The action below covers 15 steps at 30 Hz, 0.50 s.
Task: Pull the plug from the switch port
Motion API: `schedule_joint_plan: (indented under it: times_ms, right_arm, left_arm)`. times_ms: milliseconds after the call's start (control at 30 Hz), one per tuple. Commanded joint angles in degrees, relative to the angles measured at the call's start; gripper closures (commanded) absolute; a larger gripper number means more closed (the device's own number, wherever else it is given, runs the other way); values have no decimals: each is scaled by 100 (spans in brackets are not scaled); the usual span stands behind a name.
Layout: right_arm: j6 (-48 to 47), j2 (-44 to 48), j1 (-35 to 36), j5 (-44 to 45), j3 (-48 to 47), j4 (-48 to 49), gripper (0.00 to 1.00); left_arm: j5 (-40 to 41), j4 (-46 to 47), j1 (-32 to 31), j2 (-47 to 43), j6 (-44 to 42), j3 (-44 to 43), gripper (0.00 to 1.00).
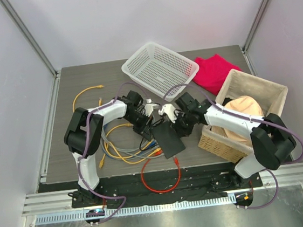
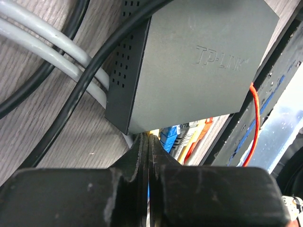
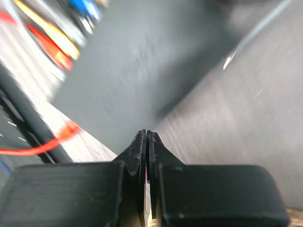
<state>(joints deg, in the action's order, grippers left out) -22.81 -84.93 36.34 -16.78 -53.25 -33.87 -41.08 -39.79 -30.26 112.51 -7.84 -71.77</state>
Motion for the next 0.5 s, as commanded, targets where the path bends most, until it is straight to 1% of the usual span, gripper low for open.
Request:
schedule_joint_plan:
  times_ms: [0, 200, 267, 333, 367, 467]
  right_arm:
    - [338, 389, -13, -739, -668, -182, 98]
    - [365, 99, 14, -783, -581, -32, 99]
    - [330, -23, 84, -766, -581, -32, 99]
    - [321, -103, 154, -714, -563, 38, 99]
    - [312, -164, 189, -696, -546, 73, 99]
    - [321, -270, 251, -520, -440, 275, 99]
  left_arm:
    - [-225, -406, 11, -1, -341, -311, 100]
    - [-304, -942, 117, -106, -657, -680, 100]
    - [-278, -1311, 126, -308, -780, -742, 100]
    - [-182, -1469, 169, -701, -938, -629, 97]
    - [-94, -1479, 204, -869, -1017, -558, 95]
    - [337, -1593, 301, -1308, -1299, -312, 94]
